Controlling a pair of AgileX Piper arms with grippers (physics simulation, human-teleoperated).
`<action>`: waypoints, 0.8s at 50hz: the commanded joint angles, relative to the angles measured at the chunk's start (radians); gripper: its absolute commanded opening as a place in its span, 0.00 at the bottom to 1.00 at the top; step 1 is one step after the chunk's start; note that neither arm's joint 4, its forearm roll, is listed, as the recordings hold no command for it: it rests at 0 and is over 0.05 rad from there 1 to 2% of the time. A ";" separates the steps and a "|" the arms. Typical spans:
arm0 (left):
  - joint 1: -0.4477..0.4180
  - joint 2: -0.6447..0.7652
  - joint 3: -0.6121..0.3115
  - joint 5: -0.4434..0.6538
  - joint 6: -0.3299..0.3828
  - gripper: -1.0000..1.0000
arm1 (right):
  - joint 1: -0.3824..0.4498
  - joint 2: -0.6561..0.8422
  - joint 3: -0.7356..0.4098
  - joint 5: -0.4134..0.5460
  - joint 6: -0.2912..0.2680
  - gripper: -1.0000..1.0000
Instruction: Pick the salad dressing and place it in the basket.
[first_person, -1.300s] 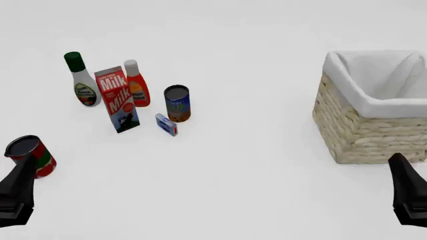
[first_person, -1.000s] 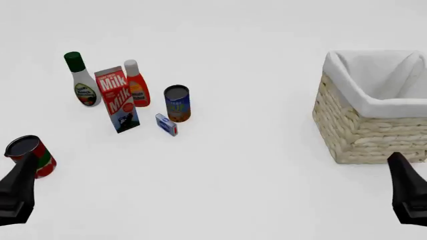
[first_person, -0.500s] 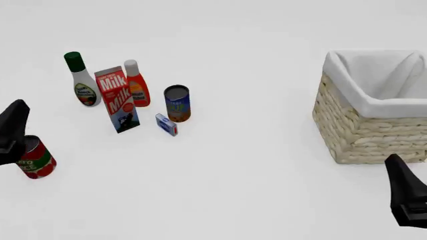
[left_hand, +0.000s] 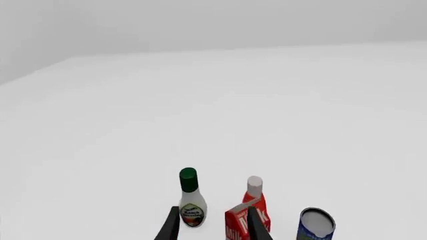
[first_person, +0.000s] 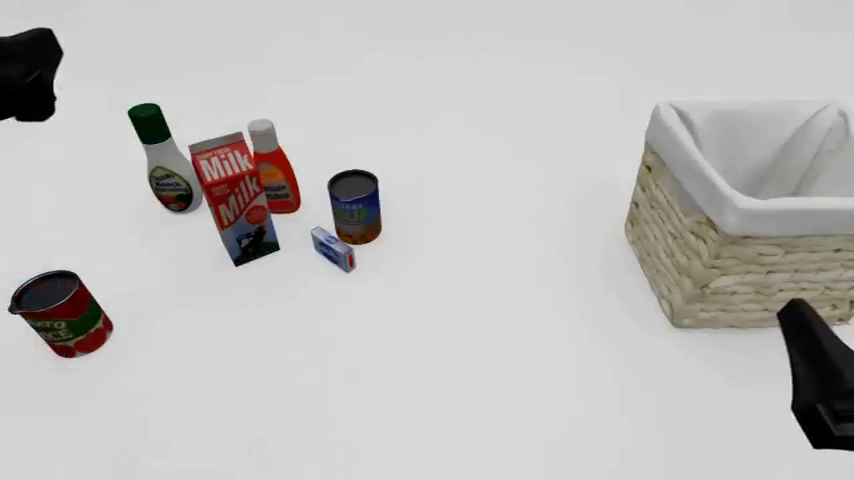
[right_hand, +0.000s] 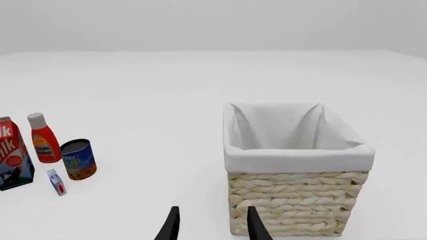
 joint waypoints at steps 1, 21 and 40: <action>0.029 0.201 -0.199 0.044 0.018 1.00 | 0.004 0.002 0.022 -0.022 -0.002 1.00; 0.073 0.490 -0.516 0.170 -0.024 1.00 | 0.003 -0.005 0.046 -0.042 -0.007 1.00; 0.125 0.691 -0.750 0.253 -0.053 1.00 | 0.009 -0.005 0.048 -0.045 0.000 1.00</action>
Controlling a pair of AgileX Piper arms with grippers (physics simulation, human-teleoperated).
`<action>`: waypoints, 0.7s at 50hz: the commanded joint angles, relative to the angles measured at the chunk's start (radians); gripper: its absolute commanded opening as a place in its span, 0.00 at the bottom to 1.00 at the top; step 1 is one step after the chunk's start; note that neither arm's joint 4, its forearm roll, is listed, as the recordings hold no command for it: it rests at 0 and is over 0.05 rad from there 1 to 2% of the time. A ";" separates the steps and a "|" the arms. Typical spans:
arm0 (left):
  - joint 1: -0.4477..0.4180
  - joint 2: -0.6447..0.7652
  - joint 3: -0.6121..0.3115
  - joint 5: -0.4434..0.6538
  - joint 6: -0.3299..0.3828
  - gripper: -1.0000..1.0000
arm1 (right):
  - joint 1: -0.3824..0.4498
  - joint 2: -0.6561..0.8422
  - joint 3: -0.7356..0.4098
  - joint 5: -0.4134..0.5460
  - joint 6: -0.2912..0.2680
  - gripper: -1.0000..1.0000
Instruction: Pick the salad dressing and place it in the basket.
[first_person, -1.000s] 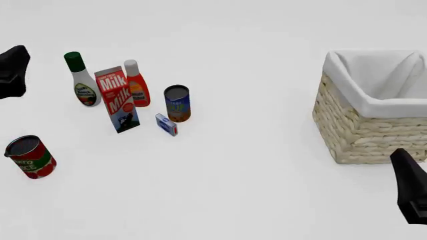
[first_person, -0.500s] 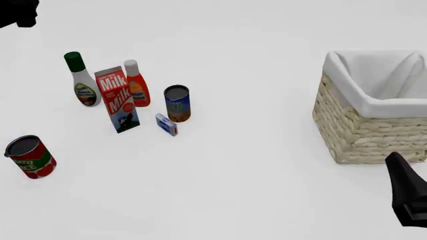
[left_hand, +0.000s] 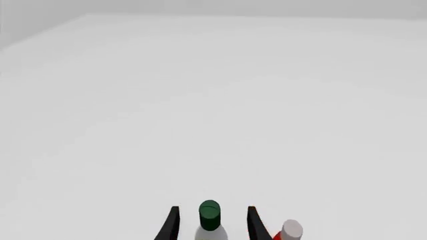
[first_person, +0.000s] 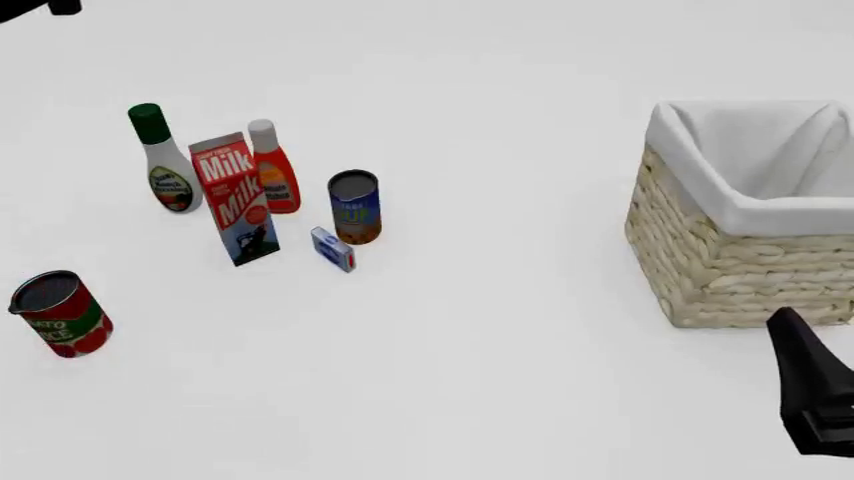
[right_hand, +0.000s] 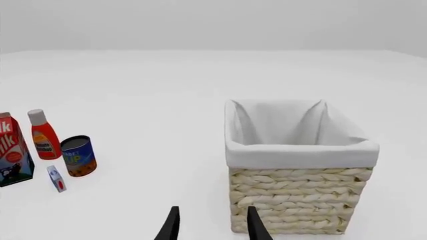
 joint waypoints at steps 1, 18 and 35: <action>0.023 0.119 -0.131 0.049 -0.018 1.00 | 0.003 0.000 0.003 -0.003 0.002 1.00; 0.032 0.255 -0.266 0.103 0.010 1.00 | 0.016 0.000 0.004 -0.005 0.002 1.00; 0.018 0.359 -0.361 0.174 -0.027 1.00 | 0.022 0.000 -0.008 -0.001 0.000 1.00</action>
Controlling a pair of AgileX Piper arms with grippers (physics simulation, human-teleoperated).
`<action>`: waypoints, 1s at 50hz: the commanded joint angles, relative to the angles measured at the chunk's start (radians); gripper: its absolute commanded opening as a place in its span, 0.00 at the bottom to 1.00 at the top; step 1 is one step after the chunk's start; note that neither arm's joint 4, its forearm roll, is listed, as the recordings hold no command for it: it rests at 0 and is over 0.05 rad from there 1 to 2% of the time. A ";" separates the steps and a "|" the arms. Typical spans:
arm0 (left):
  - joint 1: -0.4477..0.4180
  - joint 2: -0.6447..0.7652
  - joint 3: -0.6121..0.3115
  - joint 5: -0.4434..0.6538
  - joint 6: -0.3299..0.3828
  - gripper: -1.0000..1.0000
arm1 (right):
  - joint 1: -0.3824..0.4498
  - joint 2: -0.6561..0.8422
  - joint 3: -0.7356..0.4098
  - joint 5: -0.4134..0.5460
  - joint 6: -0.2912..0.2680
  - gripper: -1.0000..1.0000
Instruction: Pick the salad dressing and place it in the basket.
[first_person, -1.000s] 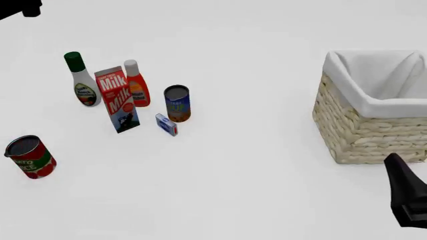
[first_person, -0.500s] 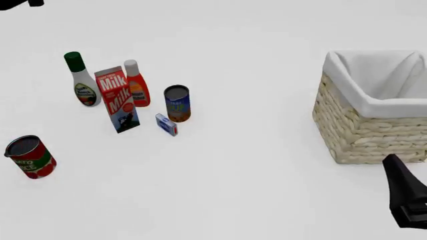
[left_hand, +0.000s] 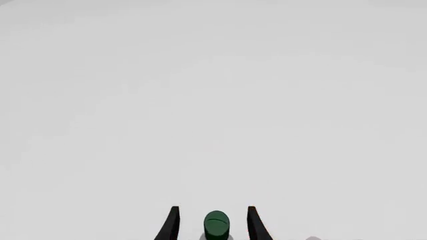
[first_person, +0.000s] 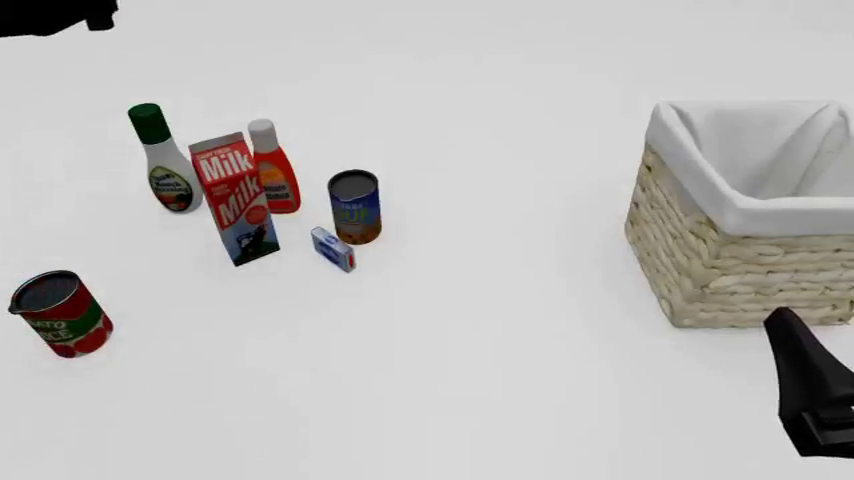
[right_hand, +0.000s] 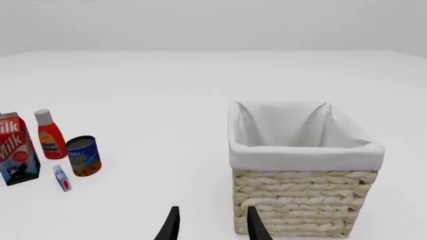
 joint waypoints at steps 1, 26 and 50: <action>-0.008 0.064 -0.072 0.054 -0.018 1.00 | 0.004 0.000 -0.007 0.002 -0.001 1.00; 0.017 0.148 -0.069 0.053 -0.016 1.00 | 0.018 0.001 -0.017 0.009 -0.002 1.00; 0.020 0.210 -0.033 0.007 -0.020 1.00 | 0.020 0.000 -0.009 0.006 0.001 1.00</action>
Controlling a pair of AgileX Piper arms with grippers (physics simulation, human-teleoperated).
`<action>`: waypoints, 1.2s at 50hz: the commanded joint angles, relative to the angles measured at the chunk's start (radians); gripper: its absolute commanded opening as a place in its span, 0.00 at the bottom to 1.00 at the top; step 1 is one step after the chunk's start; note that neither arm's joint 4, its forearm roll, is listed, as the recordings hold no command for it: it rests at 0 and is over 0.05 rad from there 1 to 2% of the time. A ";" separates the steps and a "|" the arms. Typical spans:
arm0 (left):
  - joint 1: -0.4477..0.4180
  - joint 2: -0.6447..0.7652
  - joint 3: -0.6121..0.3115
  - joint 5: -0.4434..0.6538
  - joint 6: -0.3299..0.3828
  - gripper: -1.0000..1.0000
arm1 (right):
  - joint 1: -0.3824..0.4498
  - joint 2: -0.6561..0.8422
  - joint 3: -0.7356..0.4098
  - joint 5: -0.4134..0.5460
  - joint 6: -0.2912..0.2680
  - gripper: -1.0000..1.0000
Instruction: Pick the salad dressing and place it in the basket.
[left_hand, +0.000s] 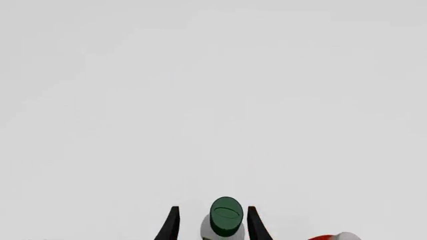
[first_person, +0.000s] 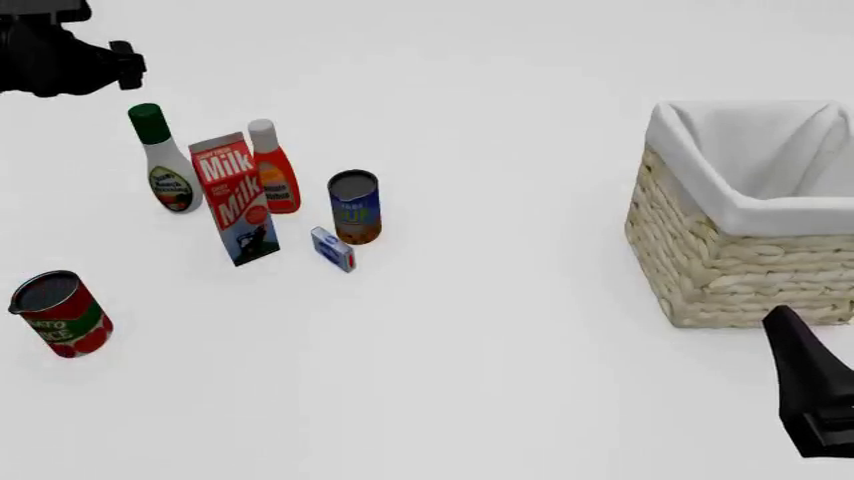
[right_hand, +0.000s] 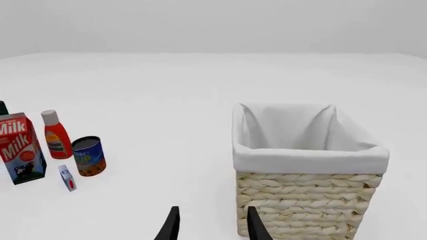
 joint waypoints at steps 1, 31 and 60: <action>-0.004 0.026 0.018 -0.023 -0.002 1.00 | 0.001 0.000 0.001 0.000 0.001 1.00; -0.012 0.102 0.018 -0.051 -0.025 1.00 | 0.011 0.000 0.016 -0.008 0.002 1.00; -0.018 0.161 0.011 -0.064 -0.055 1.00 | 0.015 0.000 0.016 -0.002 0.003 1.00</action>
